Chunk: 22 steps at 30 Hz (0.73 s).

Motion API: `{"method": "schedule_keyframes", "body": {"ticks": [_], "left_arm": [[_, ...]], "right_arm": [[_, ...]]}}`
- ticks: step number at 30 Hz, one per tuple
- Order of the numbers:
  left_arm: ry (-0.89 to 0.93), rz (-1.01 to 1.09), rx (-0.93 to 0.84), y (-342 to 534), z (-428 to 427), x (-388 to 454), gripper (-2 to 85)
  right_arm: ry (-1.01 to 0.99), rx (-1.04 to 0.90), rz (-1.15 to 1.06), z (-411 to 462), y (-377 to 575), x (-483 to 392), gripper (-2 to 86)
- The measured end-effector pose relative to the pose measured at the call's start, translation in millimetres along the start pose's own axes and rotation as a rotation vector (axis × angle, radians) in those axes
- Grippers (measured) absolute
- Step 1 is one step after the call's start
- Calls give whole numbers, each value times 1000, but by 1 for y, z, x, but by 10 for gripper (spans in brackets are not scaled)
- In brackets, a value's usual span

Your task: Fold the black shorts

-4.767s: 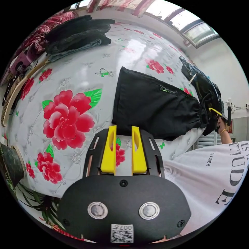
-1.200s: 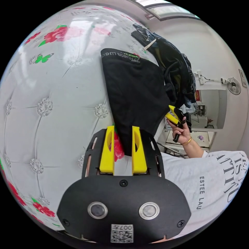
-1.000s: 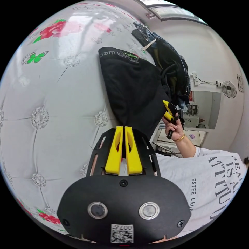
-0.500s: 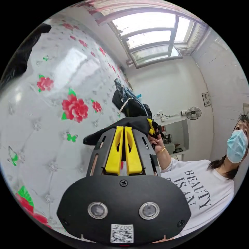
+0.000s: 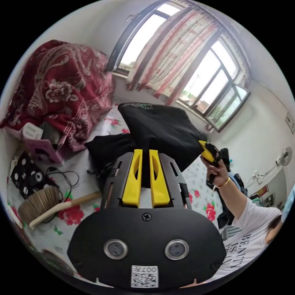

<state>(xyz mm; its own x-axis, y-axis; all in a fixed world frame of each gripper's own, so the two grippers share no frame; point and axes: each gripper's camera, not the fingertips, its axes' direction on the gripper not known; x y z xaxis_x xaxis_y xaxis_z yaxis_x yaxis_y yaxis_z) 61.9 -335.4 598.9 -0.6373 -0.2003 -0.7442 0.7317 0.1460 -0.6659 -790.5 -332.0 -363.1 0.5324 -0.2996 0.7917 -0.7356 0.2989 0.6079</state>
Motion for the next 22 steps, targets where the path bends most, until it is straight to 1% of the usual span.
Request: {"method": "schedule_keyframes", "body": {"ticks": [2, 3, 5, 6, 8, 9, 11, 12, 14, 16, 17, 19, 21, 22], "left_arm": [[-208, -98, -148, 39, 34, -37, 70], [-231, -117, -183, 54, 42, -44, 74], [-247, -156, -264, 123, 65, -55, 84], [-245, -160, -276, 141, 69, -54, 85], [-266, -131, -322, 217, 83, -31, 86], [-269, -118, -343, 235, 87, -22, 86], [-262, -57, -449, 307, 104, 24, 79], [-255, -37, -483, 324, 109, 38, 77], [-210, 26, -625, 385, 126, 95, 60], [-153, 83, -696, 420, 136, 140, 55], [-118, 126, -732, 440, 143, 168, 54], [-106, 200, -801, 462, 154, 208, 53], [-123, 278, -826, 478, 164, 245, 54], [-128, 327, -847, 488, 171, 268, 54]], "right_arm": [[132, -112, 101, 47, 31, 39, 27], [156, -139, 119, 53, 43, 48, 29], [249, -255, 121, 57, 99, 73, 32], [286, -283, 107, 54, 115, 77, 33], [449, -413, 48, 25, 186, 85, 36], [496, -446, 42, 15, 205, 86, 37], [704, -601, -2, -30, 279, 83, 41], [764, -640, -9, -42, 295, 81, 42], [967, -803, -80, -85, 352, 66, 47], [1101, -872, -124, -111, 381, 54, 52], [1146, -886, -132, -126, 395, 48, 55], [1170, -893, -118, -140, 409, 48, 61], [1148, -923, -89, -143, 423, 59, 67], [1115, -969, -66, -141, 433, 68, 68]]}}
